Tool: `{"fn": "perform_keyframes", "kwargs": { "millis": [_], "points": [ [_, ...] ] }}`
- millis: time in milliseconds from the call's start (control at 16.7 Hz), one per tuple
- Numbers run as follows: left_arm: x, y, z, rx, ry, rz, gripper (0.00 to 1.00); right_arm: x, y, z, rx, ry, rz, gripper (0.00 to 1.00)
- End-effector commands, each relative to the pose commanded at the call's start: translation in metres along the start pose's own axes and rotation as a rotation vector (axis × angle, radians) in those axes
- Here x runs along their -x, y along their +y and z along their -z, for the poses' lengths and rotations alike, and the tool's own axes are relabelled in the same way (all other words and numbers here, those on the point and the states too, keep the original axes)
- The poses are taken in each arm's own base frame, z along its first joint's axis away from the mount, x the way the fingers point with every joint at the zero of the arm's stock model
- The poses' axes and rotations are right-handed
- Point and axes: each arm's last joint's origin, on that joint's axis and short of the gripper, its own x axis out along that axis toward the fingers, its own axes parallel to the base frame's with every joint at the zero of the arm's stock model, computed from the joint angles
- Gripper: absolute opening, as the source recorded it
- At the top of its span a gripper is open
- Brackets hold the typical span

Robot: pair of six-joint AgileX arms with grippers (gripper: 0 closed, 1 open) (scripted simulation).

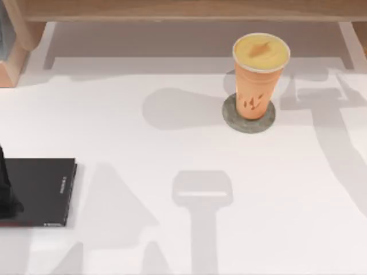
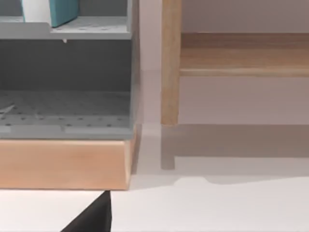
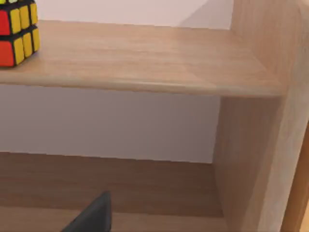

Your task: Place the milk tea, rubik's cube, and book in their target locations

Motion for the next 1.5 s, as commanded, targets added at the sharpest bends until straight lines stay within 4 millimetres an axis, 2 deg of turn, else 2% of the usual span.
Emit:
{"fn": "perform_keyframes", "kwargs": {
  "millis": [180,360,600,780,960,1260,1380,1500],
  "points": [
    [0.000,0.000,0.000,0.000,0.000,0.000,1.00,0.053,-0.025,0.048,-0.003,-0.002,0.006,1.00],
    [0.000,0.000,0.000,0.000,0.000,0.000,1.00,0.092,-0.038,0.105,-0.012,-0.005,0.012,1.00],
    [0.000,0.000,0.000,0.000,0.000,0.000,1.00,0.117,-0.045,0.175,-0.029,-0.014,0.015,1.00],
    [0.000,0.000,0.000,0.000,0.000,0.000,1.00,0.121,-0.046,0.210,-0.042,-0.023,0.015,1.00],
    [0.000,0.000,0.000,0.000,0.000,0.000,1.00,0.122,-0.046,0.223,-0.048,-0.026,0.013,1.00],
    [0.000,0.000,0.000,0.000,0.000,0.000,1.00,0.122,-0.046,0.223,-0.048,-0.026,0.013,1.00],
    [0.000,0.001,-0.009,0.002,-0.011,-0.002,1.00,0.122,-0.046,0.223,-0.048,-0.026,0.013,1.00],
    [-0.002,0.002,-0.029,0.005,-0.034,-0.002,1.00,0.122,-0.046,0.223,-0.048,-0.026,0.013,1.00]
  ]
}}
